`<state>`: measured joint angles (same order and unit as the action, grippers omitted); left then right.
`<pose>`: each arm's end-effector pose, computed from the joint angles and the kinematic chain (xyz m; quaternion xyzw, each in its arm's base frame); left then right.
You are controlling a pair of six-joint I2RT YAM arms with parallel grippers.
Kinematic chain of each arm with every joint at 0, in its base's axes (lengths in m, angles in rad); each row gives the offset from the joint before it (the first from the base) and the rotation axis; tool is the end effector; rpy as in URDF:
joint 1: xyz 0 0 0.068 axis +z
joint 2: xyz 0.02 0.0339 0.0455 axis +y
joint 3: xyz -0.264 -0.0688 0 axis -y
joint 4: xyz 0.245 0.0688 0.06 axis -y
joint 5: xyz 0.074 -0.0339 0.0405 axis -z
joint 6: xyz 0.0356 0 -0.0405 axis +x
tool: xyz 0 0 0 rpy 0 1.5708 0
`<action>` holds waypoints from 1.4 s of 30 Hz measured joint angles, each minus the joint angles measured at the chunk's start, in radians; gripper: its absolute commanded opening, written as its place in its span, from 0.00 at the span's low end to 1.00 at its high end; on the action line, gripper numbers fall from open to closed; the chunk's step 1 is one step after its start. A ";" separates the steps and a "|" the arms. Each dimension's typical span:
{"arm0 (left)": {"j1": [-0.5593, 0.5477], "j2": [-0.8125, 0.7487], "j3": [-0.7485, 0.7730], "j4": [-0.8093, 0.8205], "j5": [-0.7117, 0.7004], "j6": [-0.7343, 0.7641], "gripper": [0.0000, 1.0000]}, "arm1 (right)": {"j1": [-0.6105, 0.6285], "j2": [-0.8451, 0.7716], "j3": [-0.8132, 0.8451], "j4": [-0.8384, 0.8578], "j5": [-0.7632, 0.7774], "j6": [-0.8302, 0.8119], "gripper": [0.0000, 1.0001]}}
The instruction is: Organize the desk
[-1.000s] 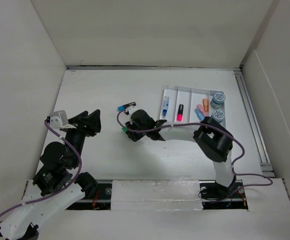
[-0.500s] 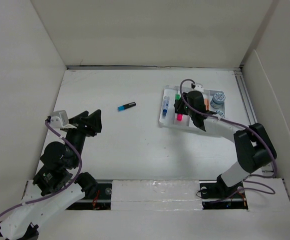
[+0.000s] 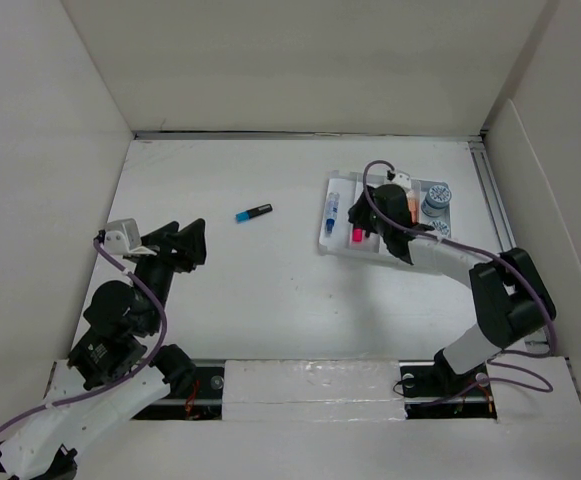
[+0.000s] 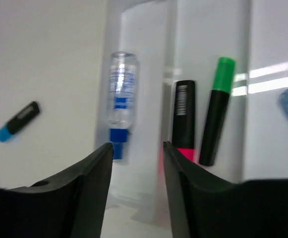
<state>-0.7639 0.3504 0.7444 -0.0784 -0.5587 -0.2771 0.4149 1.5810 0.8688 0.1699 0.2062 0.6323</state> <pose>0.0667 -0.0378 0.3859 -0.0806 0.6016 -0.2465 0.7555 0.3146 0.1306 0.2066 0.1443 0.8554 0.1670 0.4685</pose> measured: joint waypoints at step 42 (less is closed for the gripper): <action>0.000 -0.030 0.000 -0.001 -0.006 -0.002 0.61 | 0.360 0.997 1.511 -0.536 -0.092 -0.219 0.01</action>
<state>-0.7639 0.3202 0.7444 -0.0792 -0.5648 -0.2787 0.7753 2.5778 2.3798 -0.3660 0.1146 0.4129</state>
